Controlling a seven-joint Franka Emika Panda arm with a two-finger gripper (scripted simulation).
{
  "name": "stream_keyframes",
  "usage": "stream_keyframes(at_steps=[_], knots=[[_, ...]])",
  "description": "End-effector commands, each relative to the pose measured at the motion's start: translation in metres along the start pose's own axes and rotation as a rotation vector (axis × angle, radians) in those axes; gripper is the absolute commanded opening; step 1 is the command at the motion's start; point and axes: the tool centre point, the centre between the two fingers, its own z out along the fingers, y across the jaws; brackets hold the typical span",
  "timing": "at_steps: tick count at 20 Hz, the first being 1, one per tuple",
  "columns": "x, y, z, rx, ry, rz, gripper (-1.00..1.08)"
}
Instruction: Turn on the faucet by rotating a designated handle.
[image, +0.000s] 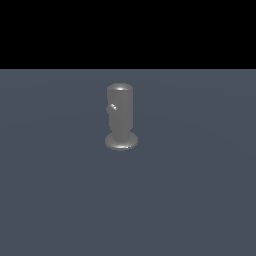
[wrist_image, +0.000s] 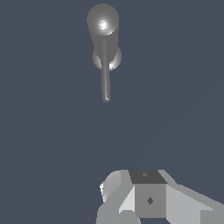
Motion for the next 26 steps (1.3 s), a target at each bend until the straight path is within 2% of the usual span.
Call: stream_keyframes(at_steps=[1,12,26], knots=[[0.0,0.0,0.0,0.0,0.0,0.0,-1.0],[0.009,-0.009,0.028,-0.001,0.0,-0.004,-1.0],[0.043,-0.043,0.13,-0.004,0.002,-0.019,-1.0]])
